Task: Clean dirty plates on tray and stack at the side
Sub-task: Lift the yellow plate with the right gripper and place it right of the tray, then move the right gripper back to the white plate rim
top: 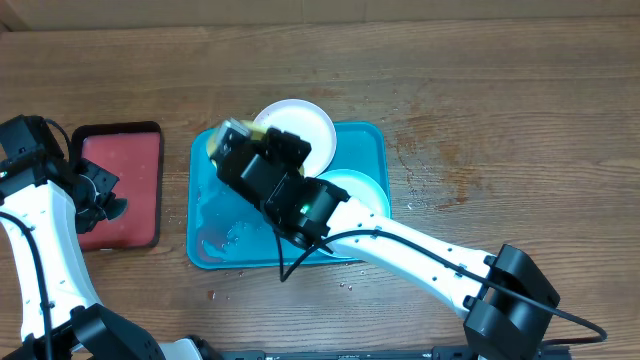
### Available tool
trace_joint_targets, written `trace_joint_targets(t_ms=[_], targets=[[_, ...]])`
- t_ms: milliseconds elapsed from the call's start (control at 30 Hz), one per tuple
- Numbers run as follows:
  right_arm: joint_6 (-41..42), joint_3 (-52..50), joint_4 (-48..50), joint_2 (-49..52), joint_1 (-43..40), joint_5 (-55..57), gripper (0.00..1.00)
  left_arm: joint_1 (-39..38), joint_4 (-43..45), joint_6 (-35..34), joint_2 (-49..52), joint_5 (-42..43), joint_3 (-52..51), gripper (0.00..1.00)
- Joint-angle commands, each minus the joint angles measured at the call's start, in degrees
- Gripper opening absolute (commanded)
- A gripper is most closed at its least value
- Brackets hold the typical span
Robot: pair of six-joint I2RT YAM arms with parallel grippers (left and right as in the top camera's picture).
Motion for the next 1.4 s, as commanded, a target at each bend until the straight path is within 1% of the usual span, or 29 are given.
trace_joint_targets(t_ms=[0, 33, 67, 100, 133, 167, 267, 300, 333, 400, 433, 500, 533, 600, 633, 733, 800, 833, 900, 967, 1100, 1233, 1367], targets=[[4.24, 0.94, -0.37, -1.25, -0.74, -2.47, 0.04, 0.20, 0.24, 1.40, 0.22, 0.63, 0.13, 0.04], [1.03, 0.94, -2.89, -1.22, -0.74, -9.55, 0.04, 0.22, 0.22, 1.40, 0.22, 0.63, 0.13, 0.04], [-4.85, 0.94, -6.05, -1.22, -0.76, -15.17, 0.04, 0.20, 0.22, 1.38, 0.22, 0.63, 0.13, 0.04], [-10.38, 0.94, -8.52, -1.22, -0.74, -16.57, 0.04, 0.20, 0.24, 1.38, 0.22, 0.63, 0.13, 0.04], [-11.63, 0.94, -9.29, -1.22, -0.76, -13.46, 0.04, 0.20, 0.24, 1.40, 0.22, 0.63, 0.13, 0.04], [-8.33, 0.94, -7.93, -1.22, -0.94, -8.02, 0.04, 0.20, 0.24, 1.40, 0.22, 0.63, 0.13, 0.04], [9.44, 0.94, 1.84, -1.25, -2.56, 16.31, 0.04, 0.20, 0.33, 1.38, 0.22, 0.63, 0.13, 0.04], [13.27, 0.94, 4.22, -1.33, -3.54, 22.03, 0.04, 0.20, 0.35, 1.38, 0.22, 0.63, 0.13, 0.04], [15.87, 0.94, 5.57, -1.55, -4.76, 24.96, 0.04, 0.22, 0.37, 1.38, 0.22, 0.63, 0.13, 0.04], [18.99, 0.94, 5.29, -2.43, -7.93, 24.13, 0.04, 0.20, 0.35, 1.40, 0.22, 0.61, 0.13, 0.04], [20.74, 0.94, 4.11, -3.04, -9.75, 22.14, 0.04, 0.20, 0.35, 1.40, 0.22, 0.61, 0.13, 0.04], [23.71, 0.94, -0.02, -4.22, -14.08, 13.25, 0.04, 0.22, 0.35, 1.44, 0.22, 0.61, 0.13, 0.04], [25.73, 0.94, -3.67, -4.94, -17.40, 4.96, 0.04, 0.20, 0.35, 1.46, 0.22, 0.61, 0.13, 0.04], [29.88, 0.94, -8.66, -5.64, -22.29, -8.04, 0.04, 0.20, 0.35, 1.57, 0.22, 0.61, 0.13, 0.04], [33.05, 0.94, -11.34, -5.70, -25.66, -16.96, 0.04, 0.20, 0.37, 1.57, 0.22, 0.61, 0.13, 0.04], [38.99, 0.94, -16.41, -5.31, -35.32, -38.42, 0.04, 0.20, 0.68, 1.57, 0.22, 0.61, 0.13, 0.04], [39.69, 0.92, -19.37, -4.81, -42.29, -49.20, 0.04, 0.20, 0.79, 1.57, 0.22, 0.61, 0.13, 0.04], [39.69, 0.92, -20.74, -4.61, -45.38, -52.02, 0.04, 0.20, 0.81, 1.57, 0.22, 0.63, 0.13, 0.04], [39.69, 0.76, -23.32, -4.31, -51.17, -54.53, 0.04, 0.20, 0.81, 1.57, 0.22, 0.63, 0.13, 0.04], [39.67, -0.09, -24.85, -4.26, -56.02, -54.38, 0.04, 0.20, 0.81, 1.57, 0.22, 0.63, 0.13, 0.04], [39.67, -4.11, -24.52, -4.26, -63.45, -54.10, 0.04, 0.20, 0.76, 1.55, 0.22, 0.63, 0.13, 0.04], [39.71, -9.49, -21.68, -4.26, -67.93, -53.92, 0.04, 0.20, 0.85, 1.55, 0.22, 0.66, 0.13, 0.04], [39.74, -14.56, -17.84, -4.26, -70.29, -53.96, 0.04, 0.20, 0.79, 1.57, 0.22, 1.16, 0.13, 0.04]])
